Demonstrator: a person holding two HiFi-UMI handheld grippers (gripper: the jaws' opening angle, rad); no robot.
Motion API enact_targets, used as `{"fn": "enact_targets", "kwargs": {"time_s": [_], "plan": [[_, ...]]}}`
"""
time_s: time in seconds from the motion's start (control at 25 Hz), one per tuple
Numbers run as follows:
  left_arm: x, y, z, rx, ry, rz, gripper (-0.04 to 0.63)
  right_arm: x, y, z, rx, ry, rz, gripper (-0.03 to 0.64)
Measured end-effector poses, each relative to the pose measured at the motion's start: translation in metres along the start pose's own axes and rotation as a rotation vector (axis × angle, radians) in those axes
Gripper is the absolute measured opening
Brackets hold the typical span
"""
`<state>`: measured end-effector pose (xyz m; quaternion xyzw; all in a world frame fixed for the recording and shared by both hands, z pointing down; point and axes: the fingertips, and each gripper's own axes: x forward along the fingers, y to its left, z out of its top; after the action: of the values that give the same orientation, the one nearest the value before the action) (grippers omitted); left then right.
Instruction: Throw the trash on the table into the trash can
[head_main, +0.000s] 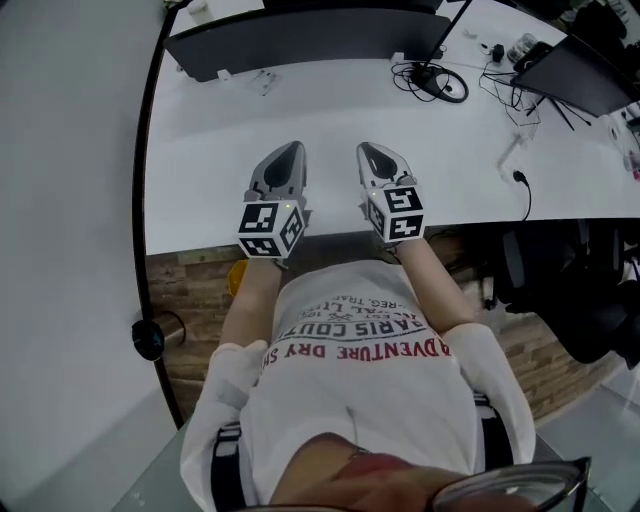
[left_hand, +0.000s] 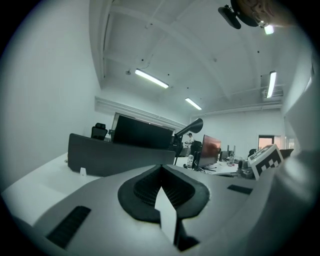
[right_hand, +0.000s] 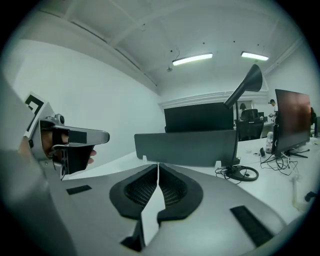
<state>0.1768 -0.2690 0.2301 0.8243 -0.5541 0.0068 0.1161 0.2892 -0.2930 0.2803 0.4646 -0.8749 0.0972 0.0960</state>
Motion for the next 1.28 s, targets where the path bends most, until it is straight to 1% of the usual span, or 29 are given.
{"fn": "enact_targets", "kwargs": {"time_s": [0.12,0.24,0.4,0.64,0.8,1.04,1.28], "plan": [[-0.006,-0.007,-0.005,-0.007,0.009,-0.021,0.023,-0.008,0.003,-0.004,0.004,0.004,-0.014,0.032],[-0.013,-0.006,-0.008,-0.014,0.011,-0.02,0.023,-0.009,0.01,-0.004,0.002,0.005,-0.008,0.032],[-0.027,0.01,-0.011,-0.064,0.012,0.021,0.023,-0.005,0.029,-0.003,-0.01,0.008,0.024,0.032],[-0.055,0.038,-0.018,-0.071,0.021,0.074,0.023,0.011,0.064,-0.004,-0.033,0.021,0.086,0.032],[-0.072,0.056,-0.025,-0.059,0.029,0.118,0.023,0.024,0.08,-0.001,-0.034,0.031,0.122,0.032],[-0.071,0.1,-0.025,-0.076,0.036,0.198,0.023,0.076,0.093,0.017,-0.029,0.091,0.208,0.032],[-0.037,0.157,-0.019,-0.102,0.045,0.262,0.023,0.167,0.091,0.024,-0.017,0.2,0.301,0.033]]}}
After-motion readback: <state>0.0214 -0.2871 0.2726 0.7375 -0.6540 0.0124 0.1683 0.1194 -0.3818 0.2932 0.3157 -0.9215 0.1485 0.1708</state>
